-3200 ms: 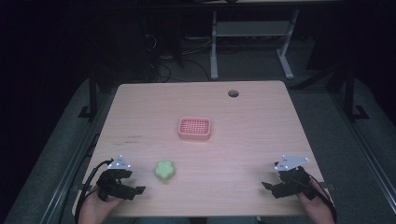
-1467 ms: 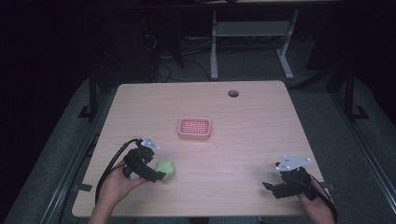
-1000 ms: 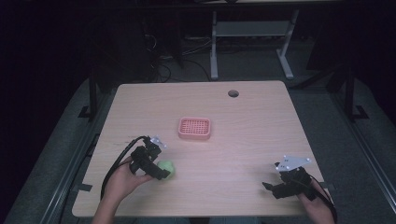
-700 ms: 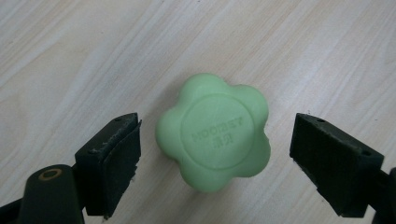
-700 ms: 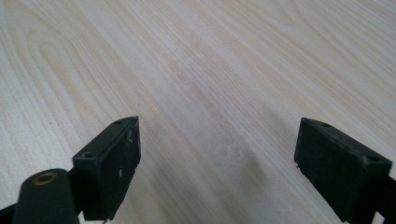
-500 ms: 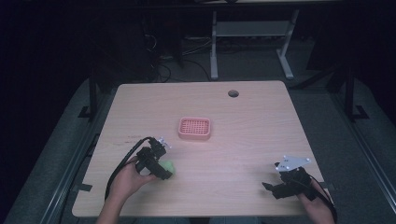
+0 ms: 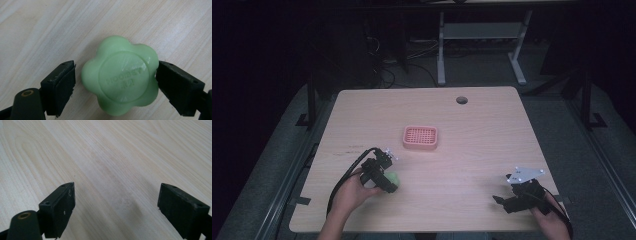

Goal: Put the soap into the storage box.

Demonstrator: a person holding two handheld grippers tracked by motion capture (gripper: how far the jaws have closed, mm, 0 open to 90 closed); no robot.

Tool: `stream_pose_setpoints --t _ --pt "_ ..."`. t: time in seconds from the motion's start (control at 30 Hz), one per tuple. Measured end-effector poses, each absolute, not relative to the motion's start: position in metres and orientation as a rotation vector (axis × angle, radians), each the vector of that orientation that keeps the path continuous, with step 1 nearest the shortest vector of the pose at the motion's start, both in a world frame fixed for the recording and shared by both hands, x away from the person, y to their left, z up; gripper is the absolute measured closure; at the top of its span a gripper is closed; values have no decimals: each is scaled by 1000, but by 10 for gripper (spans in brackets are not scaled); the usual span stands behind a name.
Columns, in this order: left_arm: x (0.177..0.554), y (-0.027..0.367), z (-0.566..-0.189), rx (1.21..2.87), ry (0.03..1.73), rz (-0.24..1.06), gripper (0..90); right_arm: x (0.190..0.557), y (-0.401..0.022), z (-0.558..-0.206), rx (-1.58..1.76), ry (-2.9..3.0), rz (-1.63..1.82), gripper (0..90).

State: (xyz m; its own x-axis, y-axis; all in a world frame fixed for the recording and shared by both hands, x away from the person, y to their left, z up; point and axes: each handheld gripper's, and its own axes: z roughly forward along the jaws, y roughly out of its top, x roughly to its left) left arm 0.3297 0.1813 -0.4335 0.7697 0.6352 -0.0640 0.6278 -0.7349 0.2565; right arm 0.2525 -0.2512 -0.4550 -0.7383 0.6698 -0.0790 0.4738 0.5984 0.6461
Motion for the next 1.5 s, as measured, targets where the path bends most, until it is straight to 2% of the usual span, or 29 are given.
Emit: stream_pose_setpoints --t 0.1,0.17,0.5,0.7,1.5 --pt "331 179 -436 2720 982 32 171 253 -251 -455 930 2514 883 140" --pt "331 179 -437 2719 982 26 207 253 -251 -455 930 2514 883 140" --pt "332 177 -440 2737 979 22 218 252 -251 -455 930 2513 886 140" --pt "329 174 -440 2757 958 58 253 252 -252 -454 931 2511 883 140" --pt "330 170 -427 2748 942 121 263 253 -253 -454 932 2504 893 140"
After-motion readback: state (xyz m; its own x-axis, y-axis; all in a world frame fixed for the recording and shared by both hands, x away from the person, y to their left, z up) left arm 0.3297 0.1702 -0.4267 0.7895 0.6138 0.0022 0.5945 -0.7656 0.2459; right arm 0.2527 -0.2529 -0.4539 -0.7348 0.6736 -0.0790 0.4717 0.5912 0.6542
